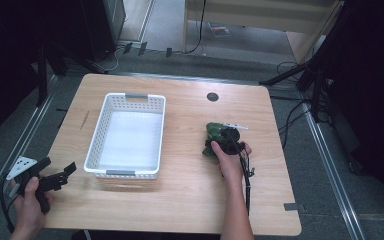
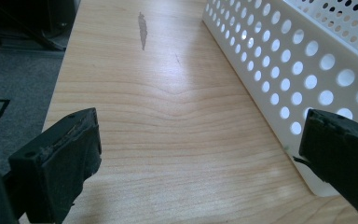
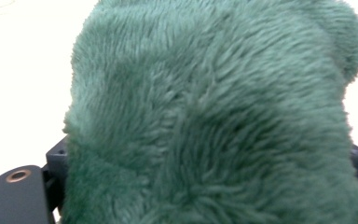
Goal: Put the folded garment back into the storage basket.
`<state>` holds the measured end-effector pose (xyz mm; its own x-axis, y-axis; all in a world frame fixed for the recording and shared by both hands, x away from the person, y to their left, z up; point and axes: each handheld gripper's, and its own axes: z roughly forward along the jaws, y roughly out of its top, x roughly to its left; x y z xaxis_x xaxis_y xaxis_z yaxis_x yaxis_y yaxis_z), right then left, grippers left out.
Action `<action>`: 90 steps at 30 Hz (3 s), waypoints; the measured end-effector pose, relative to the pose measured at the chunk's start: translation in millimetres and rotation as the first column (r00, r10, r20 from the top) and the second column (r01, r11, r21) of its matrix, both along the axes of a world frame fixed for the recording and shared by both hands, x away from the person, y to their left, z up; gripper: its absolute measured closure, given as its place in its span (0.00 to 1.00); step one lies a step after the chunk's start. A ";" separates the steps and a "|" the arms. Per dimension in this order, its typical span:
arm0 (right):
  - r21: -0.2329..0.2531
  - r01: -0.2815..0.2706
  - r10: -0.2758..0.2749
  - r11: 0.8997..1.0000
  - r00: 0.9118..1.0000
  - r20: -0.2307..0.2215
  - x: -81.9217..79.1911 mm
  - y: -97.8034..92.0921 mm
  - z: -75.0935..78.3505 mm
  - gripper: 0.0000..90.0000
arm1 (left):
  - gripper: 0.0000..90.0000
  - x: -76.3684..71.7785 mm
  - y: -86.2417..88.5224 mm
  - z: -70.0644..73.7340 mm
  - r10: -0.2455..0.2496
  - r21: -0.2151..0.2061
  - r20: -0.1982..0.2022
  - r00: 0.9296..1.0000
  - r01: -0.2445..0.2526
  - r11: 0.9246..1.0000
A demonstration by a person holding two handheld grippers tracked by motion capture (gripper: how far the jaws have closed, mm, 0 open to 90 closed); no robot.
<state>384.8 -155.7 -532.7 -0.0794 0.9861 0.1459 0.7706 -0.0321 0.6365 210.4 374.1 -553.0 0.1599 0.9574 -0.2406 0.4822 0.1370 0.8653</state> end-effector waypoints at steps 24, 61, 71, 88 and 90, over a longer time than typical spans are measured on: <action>0.042 -0.007 0.000 0.999 0.987 0.161 -24.8 -0.1 45.0 0.30 | 0.00 0.0 -0.2 0.1 -0.001 0.004 -0.001 1.000 0.001 1.000; 0.099 -0.133 0.114 0.986 0.977 0.180 -31.7 78.1 81.5 0.31 | 0.00 0.0 0.2 -0.1 -0.001 -0.003 0.001 1.000 0.001 1.000; 0.110 -0.163 0.142 0.980 0.973 0.182 -30.9 100.3 93.9 0.31 | 0.00 0.0 0.4 -0.2 -0.002 -0.002 0.001 1.000 0.002 1.000; 0.103 -0.214 0.192 0.971 0.963 0.187 -30.9 139.4 112.6 0.31 | 0.00 -0.2 1.1 -0.1 -0.007 -0.005 0.000 1.000 0.007 1.000; 0.107 -0.222 0.200 0.969 0.962 0.188 -31.1 144.2 114.4 0.31 | 0.00 -0.2 1.1 -0.1 -0.007 -0.005 0.000 1.000 0.007 1.000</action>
<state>353.7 -11.5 -418.3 -0.3189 0.9187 0.2330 0.6456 0.0306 0.7631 210.2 375.2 -553.1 0.1662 0.9552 -0.2450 0.4827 0.1378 0.8649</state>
